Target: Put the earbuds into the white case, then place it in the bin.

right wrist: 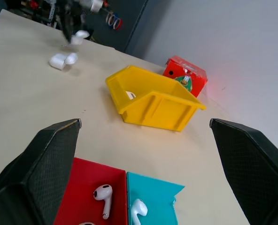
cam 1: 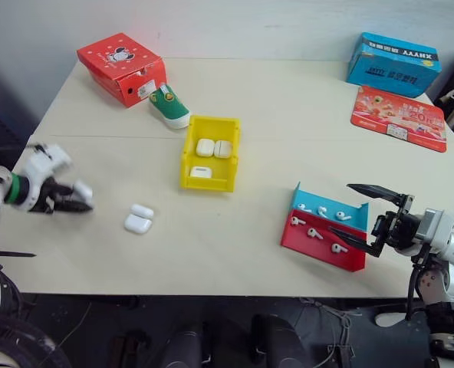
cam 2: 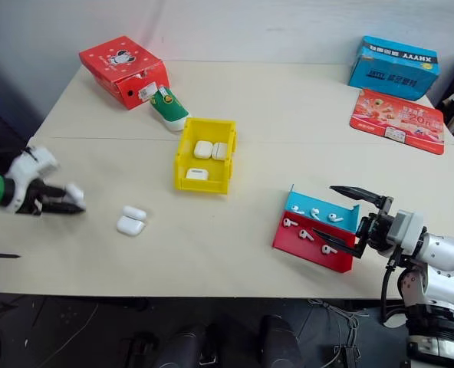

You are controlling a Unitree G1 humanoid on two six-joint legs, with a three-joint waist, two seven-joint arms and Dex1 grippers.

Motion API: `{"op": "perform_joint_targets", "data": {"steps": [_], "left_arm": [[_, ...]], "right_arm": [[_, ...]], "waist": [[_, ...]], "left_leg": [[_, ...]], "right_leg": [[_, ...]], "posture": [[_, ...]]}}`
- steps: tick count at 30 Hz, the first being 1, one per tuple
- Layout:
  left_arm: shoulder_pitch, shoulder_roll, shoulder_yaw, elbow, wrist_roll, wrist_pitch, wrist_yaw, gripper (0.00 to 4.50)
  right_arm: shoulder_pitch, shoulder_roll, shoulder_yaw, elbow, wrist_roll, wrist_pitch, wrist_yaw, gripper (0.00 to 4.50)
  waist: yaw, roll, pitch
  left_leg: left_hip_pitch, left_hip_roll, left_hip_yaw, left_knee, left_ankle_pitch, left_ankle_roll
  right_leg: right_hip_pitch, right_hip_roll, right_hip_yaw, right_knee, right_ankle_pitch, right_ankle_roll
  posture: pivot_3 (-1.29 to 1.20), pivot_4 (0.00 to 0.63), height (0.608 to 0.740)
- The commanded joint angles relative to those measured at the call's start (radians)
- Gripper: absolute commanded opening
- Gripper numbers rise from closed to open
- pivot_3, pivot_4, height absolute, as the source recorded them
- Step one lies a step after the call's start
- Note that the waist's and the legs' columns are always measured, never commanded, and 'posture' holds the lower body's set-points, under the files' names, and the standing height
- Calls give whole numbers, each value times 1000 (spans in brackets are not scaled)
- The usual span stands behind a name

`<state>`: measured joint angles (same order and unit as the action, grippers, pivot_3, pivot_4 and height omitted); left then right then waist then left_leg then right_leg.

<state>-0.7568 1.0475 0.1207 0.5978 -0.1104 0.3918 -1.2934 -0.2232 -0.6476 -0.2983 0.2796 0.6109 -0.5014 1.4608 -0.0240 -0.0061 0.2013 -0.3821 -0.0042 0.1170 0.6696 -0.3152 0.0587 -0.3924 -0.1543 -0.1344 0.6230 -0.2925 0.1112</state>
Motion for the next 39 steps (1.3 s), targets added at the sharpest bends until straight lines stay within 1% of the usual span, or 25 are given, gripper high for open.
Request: {"op": "perform_joint_targets", "data": {"steps": [1, 3, 4, 6, 8, 9, 11, 13, 15, 17, 20, 22, 23, 25, 28, 31, 32, 33, 35, 38, 39], "left_arm": [[141, -29, 248, -239, -251, -116, -119, 2791], [260, -96, 324, -445, -355, -99, -95, 2791], [310, -153, 350, -568, -423, -72, -50, 2791], [411, -269, 353, -806, -542, 8, 75, 2791], [486, -360, 306, -967, -591, 33, 160, 2791], [515, -387, 266, -1016, -583, 24, 175, 2791], [537, -475, 173, -1073, -576, -2, 225, 2791], [533, -564, 96, -1094, -589, -11, 276, 2791], [540, -627, 4, -1094, -562, -42, 272, 2791], [544, -662, -95, -1027, -483, -132, 220, 2791], [522, -713, -143, -894, -410, -237, 230, 2791], [503, -711, -200, -802, -338, -352, 166, 2791], [494, -715, -216, -780, -330, -376, 147, 2791], [476, -735, -226, -762, -347, -381, 150, 2791], [459, -749, -236, -755, -370, -371, 148, 2791], [463, -748, -258, -746, -362, -380, 133, 2791], [464, -749, -264, -745, -359, -383, 133, 2791], [466, -751, -271, -746, -356, -385, 134, 2791], [471, -751, -287, -753, -351, -382, 134, 2791], [478, -747, -296, -765, -356, -360, 150, 2791], [481, -746, -299, -770, -356, -354, 155, 2791]], "right_arm": [[46, -83, -68, -41, -8, 75, -59, 4500], [88, -128, -97, -66, -24, 128, -108, 4500], [116, -149, -118, -82, -48, 142, -149, 4500], [194, -195, -163, -130, -135, 192, -255, 4500], [285, -234, -199, -188, -208, 262, -332, 4500], [333, -246, -217, -213, -228, 292, -355, 4500], [423, -254, -266, -260, -247, 321, -381, 4500], [505, -248, -331, -271, -257, 331, -398, 4500], [583, -232, -415, -234, -255, 311, -405, 4500], [676, -220, -467, -199, -269, 275, -385, 4500], [719, -208, -481, -206, -247, 276, -377, 4500], [725, -221, -457, -267, -236, 305, -363, 4500], [720, -231, -446, -301, -231, 332, -365, 4500], [702, -256, -429, -385, -207, 413, -369, 4500], [654, -330, -388, -560, -154, 590, -380, 4500], [581, -449, -281, -728, -110, 804, -396, 4500], [563, -472, -256, -758, -103, 853, -402, 4500], [519, -491, -201, -769, -145, 893, -452, 4500], [446, -509, -111, -787, -166, 969, -503, 4500], [364, -520, -1, -796, -210, 998, -511, 3881], [346, -522, 21, -793, -221, 1006, -510, 3553]], "waist": [[-3, 1, 0], [-2, 4, -1], [-1, 4, -1], [5, 4, 0], [17, 4, 0], [23, 2, 0], [32, 3, 0], [48, 6, -2], [54, 6, -2], [54, 6, -2], [50, 7, -3], [39, 8, -4], [34, 8, -4], [26, 9, -5], [24, 12, -5], [31, 12, -5], [35, 12, -5], [39, 11, -5], [49, 10, -5], [59, 10, -5], [59, 10, -5]], "left_leg": [[-1, -1, -1, 0, 0, 1], [-1, -1, 0, 0, -2, 2], [-1, -1, -1, 1, -3, 2], [-2, -1, -2, 2, -3, 2], [-5, -1, -4, 5, -3, 2], [-5, -1, -4, 6, -3, 2], [-5, 0, -4, 10, -3, 2], [-3, 0, -4, 10, -6, -3], [-1, 0, -3, 10, -6, -3], [0, 0, -3, 10, -6, -2], [8, 1, -2, 5, -8, -1], [8, 1, 0, 2, -8, -1], [9, 2, 2, 0, -7, -1], [11, 2, 3, -2, -7, -2], [10, 2, 3, -3, -7, -2], [10, 3, 2, -3, -7, -2], [10, 3, 1, -3, -7, -2], [9, 3, 0, -3, -7, -2], [8, 4, -2, -3, -7, -3], [5, 2, -4, -2, -8, -1], [4, 2, -4, -2, -9, 0]], "right_leg": [[0, -1, 0, -1, 0, 0], [0, -1, 0, -2, 0, 0], [1, -1, 0, -2, 0, 0], [2, 0, 0, -3, 0, 0], [1, 1, 1, -3, 0, 1], [2, 1, 1, -3, 0, 1], [3, 3, 2, -6, 1, 1], [6, 4, 2, -8, 1, 3], [10, 5, 3, -11, 3, 4], [12, 5, 4, -13, 5, 4], [19, 5, 4, -19, 5, 4], [17, 6, 5, -22, 7, 2], [17, 6, 6, -22, 7, 2], [17, 6, 6, -23, 7, 2], [16, 6, 7, -22, 7, 2], [16, 6, 5, -23, 7, 2], [16, 6, 5, -23, 7, 1], [15, 6, 4, -24, 7, 1], [16, 6, 2, -26, 7, 1], [15, 5, 1, -29, 7, 1], [15, 5, 1, -30, 7, 1]], "posture": [[0, 150, 740], [0, 150, 740], [0, 150, 740], [0, 150, 740], [0, 150, 740], [0, 150, 740], [0, 150, 740], [0, 150, 740], [0, 150, 740], [0, 150, 740], [0, 150, 740], [0, 150, 740], [0, 150, 740], [0, 150, 740], [0, 150, 740], [0, 150, 740], [0, 150, 740], [0, 150, 740], [0, 150, 740], [0, 150, 740], [0, 150, 740]]}}
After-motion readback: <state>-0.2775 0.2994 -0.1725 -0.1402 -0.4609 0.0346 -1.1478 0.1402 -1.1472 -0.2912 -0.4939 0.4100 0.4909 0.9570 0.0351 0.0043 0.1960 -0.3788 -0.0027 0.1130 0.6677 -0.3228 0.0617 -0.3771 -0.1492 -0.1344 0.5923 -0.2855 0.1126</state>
